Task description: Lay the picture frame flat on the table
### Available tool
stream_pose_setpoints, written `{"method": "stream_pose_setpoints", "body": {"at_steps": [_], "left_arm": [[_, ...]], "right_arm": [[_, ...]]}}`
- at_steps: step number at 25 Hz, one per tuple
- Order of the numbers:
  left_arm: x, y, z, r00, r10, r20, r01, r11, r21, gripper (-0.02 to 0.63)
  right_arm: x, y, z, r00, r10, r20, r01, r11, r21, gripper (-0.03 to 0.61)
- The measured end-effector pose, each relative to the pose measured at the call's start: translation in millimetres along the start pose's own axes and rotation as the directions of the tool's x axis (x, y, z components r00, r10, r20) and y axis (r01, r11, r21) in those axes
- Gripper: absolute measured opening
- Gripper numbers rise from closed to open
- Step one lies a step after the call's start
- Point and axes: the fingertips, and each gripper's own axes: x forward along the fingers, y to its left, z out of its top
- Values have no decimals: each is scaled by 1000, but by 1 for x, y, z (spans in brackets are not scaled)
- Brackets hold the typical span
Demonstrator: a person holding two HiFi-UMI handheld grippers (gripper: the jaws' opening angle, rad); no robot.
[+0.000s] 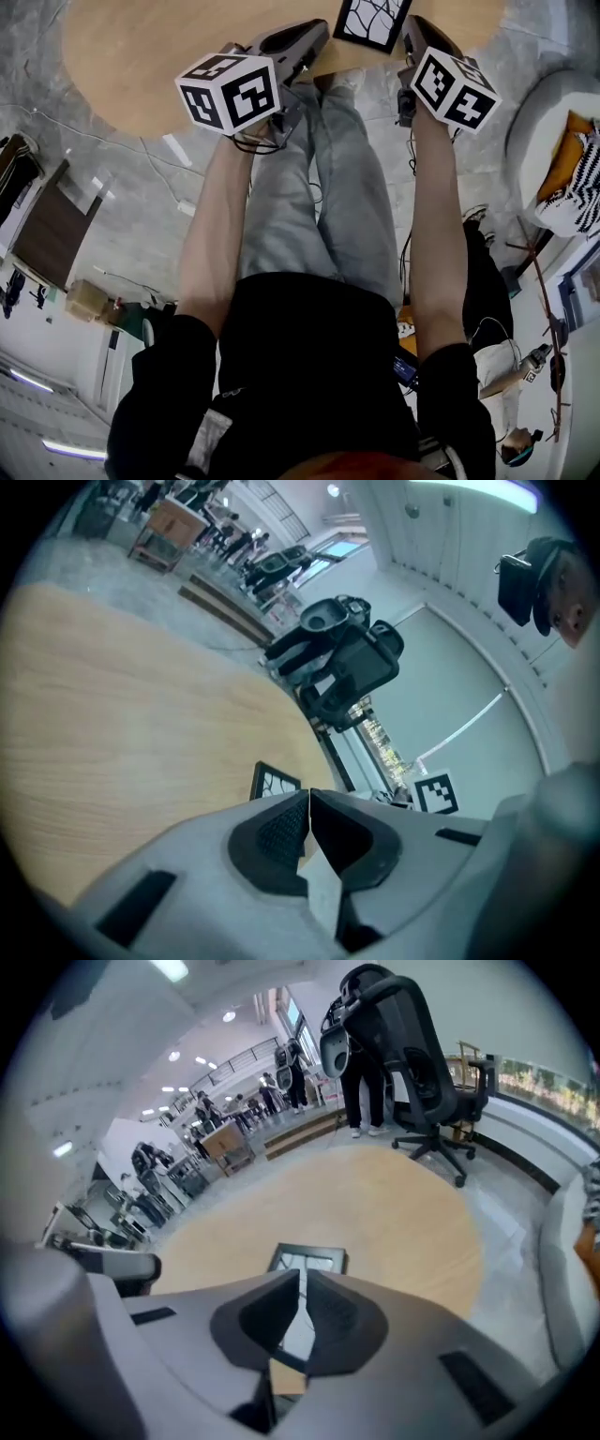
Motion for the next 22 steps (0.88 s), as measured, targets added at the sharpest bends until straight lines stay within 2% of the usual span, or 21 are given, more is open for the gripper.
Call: {"method": "stream_pose_setpoints", "body": {"at_steps": [2,4,7,9,11,13,14,18,22], "left_arm": [[-9,-23,24,997,27,74,-30,999,40,11],[-19,-49,48,990,42,137,-54,995,89,9],[-42,-89,82,970,86,228,-120,983,139,9],[-65,-117,100,946,122,301,-176,971,160,9],[-88,-139,125,908,156,388,-248,948,198,9],[-104,-157,159,869,187,458,-321,917,236,9],[-112,-168,172,857,189,480,-342,905,254,9],[-153,-226,205,811,132,570,-348,892,288,9],[-167,-279,243,773,56,632,-352,866,355,9]], "right_arm": [[-24,24,19,991,122,61,-124,992,32,23],[-51,52,42,964,238,118,-244,969,35,18],[-98,84,81,933,303,192,-303,952,-32,17],[-132,98,102,921,311,233,-308,950,-52,17],[-160,107,129,906,314,282,-308,949,-68,16],[-187,113,173,870,318,377,-304,948,-100,15],[-204,116,193,847,316,428,-296,948,-114,15],[-271,139,244,787,275,552,-207,961,-184,15],[-316,159,291,746,280,604,-103,945,-310,15]]}}
